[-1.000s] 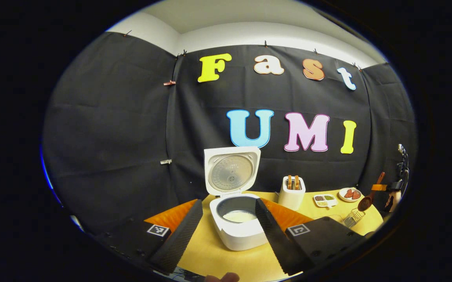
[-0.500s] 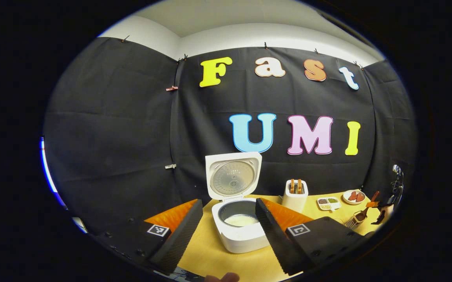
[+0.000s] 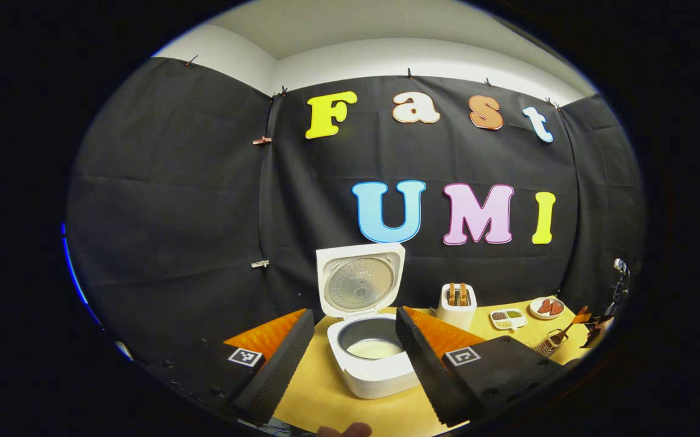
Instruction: Close the left gripper, press the button to open the rice cooker; take a wooden spoon from the chopstick holder with the right hand, scoop a spoonful of rice and pour it into the rice cooker, then put the wooden spoon back into the chopstick holder.
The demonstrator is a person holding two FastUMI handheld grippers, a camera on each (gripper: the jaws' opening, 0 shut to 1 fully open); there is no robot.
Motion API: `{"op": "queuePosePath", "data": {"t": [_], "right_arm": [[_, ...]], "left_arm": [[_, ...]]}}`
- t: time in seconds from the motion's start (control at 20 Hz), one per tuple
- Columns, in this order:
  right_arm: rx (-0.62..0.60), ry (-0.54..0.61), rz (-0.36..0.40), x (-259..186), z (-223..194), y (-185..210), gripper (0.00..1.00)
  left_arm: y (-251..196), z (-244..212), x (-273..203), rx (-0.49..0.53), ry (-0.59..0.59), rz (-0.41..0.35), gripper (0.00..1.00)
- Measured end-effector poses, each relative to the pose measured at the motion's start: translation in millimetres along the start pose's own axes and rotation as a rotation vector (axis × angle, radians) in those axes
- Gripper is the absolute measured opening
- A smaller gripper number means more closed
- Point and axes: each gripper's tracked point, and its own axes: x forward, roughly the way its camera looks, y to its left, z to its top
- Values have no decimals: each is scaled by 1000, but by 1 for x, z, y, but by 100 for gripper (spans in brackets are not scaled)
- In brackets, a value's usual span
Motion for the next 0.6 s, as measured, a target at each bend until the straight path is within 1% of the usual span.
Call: {"op": "queuePosePath", "data": {"t": [0.05,0.1,0.15,0.2,0.3,0.4,0.6], "right_arm": [[0,-8,-15,-8,1,-4,83],[0,-13,-28,-15,1,-7,85],[4,-15,-38,-26,0,-10,92],[7,-24,-45,-36,2,-10,94],[3,-37,-61,-59,5,-7,97],[-12,-83,-63,-85,19,4,99],[-77,-189,-10,-133,58,49,99]], "left_arm": [[-1,2,3,-10,-4,-11,94],[-1,5,7,-17,-7,-21,94],[0,6,12,-20,-10,-29,94],[2,9,17,-19,-16,-32,94],[10,18,31,-22,-32,-18,94],[18,29,50,-34,-50,-3,94],[26,46,96,-86,-58,4,94]]}}
